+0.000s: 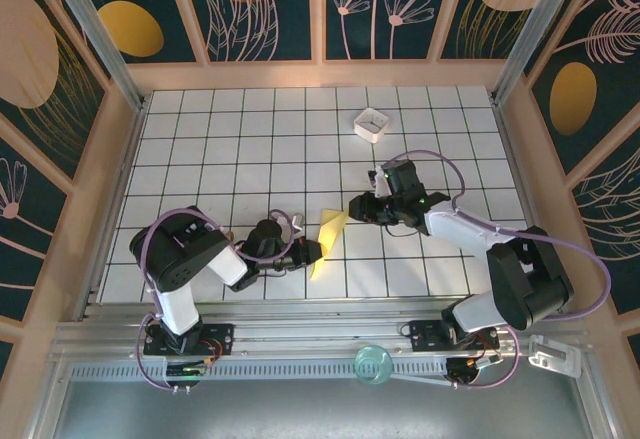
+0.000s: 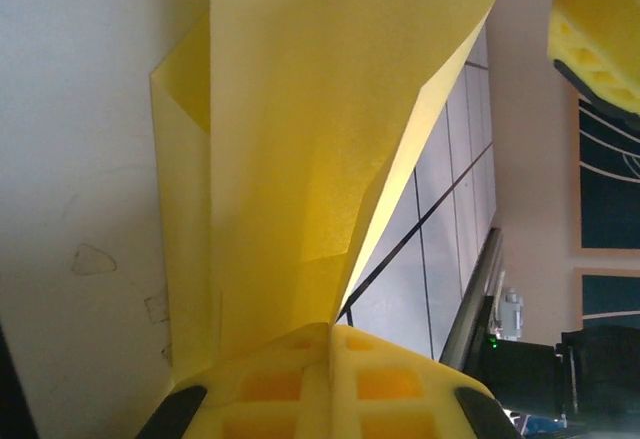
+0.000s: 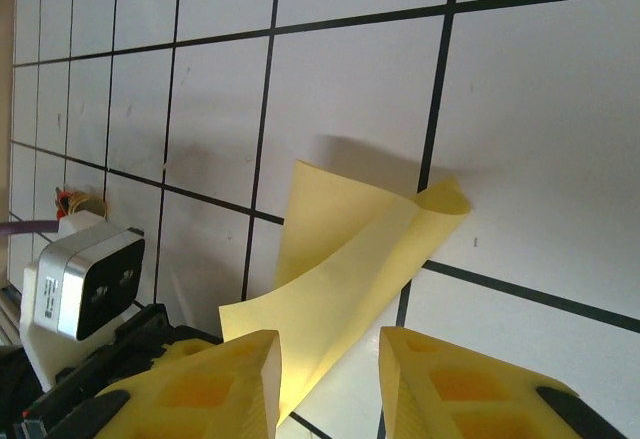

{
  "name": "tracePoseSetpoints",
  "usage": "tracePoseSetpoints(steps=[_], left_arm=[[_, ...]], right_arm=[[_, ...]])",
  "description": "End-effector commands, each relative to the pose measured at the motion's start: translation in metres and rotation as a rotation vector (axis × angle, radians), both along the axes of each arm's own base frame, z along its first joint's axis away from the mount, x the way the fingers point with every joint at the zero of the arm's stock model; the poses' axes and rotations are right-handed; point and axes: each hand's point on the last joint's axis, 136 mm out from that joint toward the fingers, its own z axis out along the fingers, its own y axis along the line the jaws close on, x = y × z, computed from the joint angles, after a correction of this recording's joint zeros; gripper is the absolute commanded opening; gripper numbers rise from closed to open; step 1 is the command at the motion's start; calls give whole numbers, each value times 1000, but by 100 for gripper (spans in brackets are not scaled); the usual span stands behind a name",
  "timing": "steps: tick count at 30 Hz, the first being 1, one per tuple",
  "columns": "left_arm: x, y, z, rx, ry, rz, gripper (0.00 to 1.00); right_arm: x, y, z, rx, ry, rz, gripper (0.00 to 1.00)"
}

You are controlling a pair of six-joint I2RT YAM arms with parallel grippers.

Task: Fold a paper plane with a square sheet of paper (pick it up from the middle)
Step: Perform the fifth fold on the wing at the bottom-center of the table.

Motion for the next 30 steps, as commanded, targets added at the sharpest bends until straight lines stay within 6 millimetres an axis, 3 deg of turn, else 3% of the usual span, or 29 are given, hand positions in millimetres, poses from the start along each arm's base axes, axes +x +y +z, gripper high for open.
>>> tracePoseSetpoints(steps=[1, 10, 18, 30], left_arm=[[-1, -1, 6, -60, 29, 0, 0], [-1, 1, -1, -106, 118, 31, 0], [-3, 9, -15, -55, 165, 66, 0], [-8, 14, -29, -22, 226, 86, 0]], right_arm=[[-4, 7, 5, 5, -38, 42, 31], [-17, 24, 1, 13, -46, 120, 25], [-31, 50, -10, 32, -35, 201, 11], [-41, 70, -38, 7, 9, 255, 4]])
